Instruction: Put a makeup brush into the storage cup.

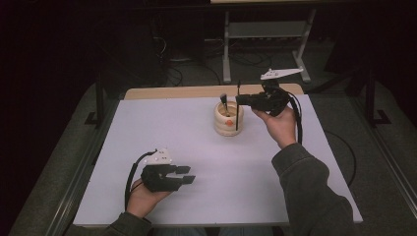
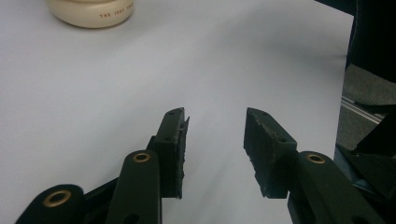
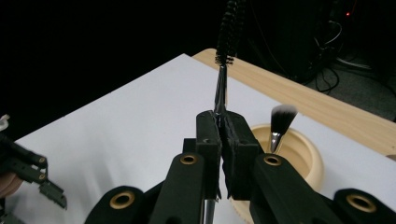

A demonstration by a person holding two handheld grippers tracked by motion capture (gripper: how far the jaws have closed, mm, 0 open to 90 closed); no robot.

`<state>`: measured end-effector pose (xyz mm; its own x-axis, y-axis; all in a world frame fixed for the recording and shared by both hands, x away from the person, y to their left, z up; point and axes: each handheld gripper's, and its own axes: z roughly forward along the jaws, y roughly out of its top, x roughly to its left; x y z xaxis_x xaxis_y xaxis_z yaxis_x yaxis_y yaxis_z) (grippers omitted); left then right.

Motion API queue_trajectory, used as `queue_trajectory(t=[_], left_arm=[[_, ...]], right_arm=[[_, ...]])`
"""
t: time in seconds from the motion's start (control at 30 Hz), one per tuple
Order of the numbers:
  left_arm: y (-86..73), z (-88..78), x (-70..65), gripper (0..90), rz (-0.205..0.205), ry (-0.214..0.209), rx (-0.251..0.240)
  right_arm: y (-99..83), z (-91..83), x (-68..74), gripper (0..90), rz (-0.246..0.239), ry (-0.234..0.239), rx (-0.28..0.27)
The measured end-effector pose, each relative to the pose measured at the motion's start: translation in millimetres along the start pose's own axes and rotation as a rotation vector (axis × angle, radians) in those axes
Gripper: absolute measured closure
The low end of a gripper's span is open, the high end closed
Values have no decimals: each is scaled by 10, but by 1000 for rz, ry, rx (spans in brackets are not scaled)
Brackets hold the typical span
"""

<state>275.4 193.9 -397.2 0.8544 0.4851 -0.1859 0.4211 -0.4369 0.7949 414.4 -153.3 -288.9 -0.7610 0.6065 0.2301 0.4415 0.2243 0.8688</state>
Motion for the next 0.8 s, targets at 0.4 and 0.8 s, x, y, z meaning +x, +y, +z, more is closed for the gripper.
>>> queue_trajectory(t=[0.4, 0.8], left_arm=[[0, -10, 18, 583, 13, 3, 4], [2, -7, 11, 573, 8, -4, 4]], right_arm=[[182, 65, -126, 849, 25, -41, -25], [316, 156, -246, 849, 55, -80, -49]])
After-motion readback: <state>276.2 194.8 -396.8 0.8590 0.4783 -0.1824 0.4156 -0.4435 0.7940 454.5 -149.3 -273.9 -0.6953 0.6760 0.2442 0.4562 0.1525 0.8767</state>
